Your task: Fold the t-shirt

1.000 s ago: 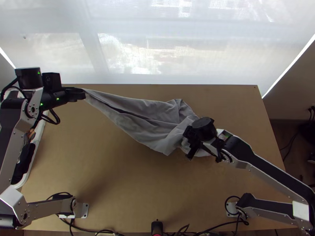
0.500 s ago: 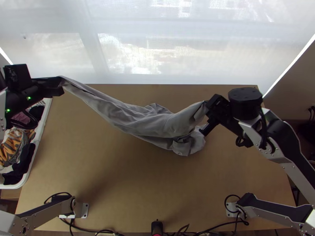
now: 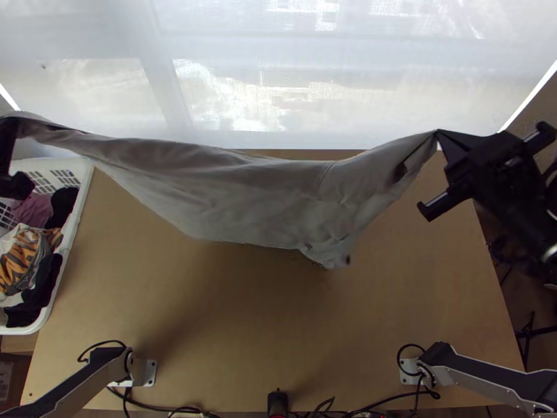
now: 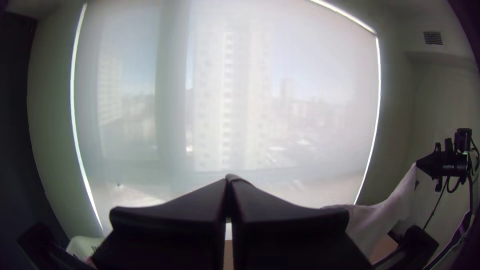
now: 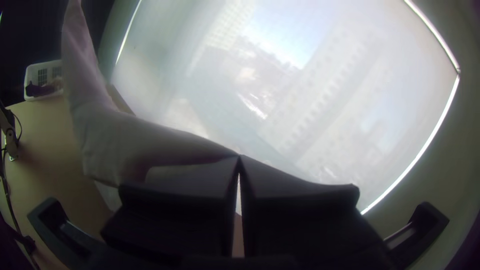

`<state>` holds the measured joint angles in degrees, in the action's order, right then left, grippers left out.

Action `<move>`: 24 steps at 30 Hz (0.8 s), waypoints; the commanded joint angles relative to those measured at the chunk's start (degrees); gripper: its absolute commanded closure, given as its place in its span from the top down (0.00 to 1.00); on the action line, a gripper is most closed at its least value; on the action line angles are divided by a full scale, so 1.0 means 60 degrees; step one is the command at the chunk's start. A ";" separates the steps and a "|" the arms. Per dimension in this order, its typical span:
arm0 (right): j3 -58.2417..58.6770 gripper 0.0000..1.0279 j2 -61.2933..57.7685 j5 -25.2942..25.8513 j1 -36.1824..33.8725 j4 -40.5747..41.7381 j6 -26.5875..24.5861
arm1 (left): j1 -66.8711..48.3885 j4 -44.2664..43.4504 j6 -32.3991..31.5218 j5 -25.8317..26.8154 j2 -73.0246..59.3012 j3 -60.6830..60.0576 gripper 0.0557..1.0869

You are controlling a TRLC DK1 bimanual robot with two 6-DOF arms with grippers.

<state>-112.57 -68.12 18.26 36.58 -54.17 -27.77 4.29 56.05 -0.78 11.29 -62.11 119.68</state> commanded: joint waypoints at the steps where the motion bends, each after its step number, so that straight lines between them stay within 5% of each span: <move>1: -0.1951 0.03 0.0176 0.0223 0.0027 -0.0815 -0.0133 | 0.0412 -0.0084 0.0539 -0.0387 0.0874 0.1045 0.03; 13: -0.3254 0.03 0.1070 0.0223 -0.0061 -0.2397 -0.0147 | 0.1599 0.0414 0.1404 0.1004 0.2778 0.1309 0.03; 21: -0.3489 0.03 0.1407 0.0223 -0.0442 -0.2412 -0.0469 | 0.2653 -0.0875 0.0935 0.1092 0.2719 0.1382 0.03; 24: -0.3489 0.03 0.1524 0.0208 -0.0471 -0.2426 -0.0469 | 0.3400 -0.1139 0.0583 0.1971 0.2866 0.1499 0.03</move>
<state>-132.51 -60.62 19.51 34.68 -68.25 -30.11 17.67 53.56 5.48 17.91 -46.39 127.72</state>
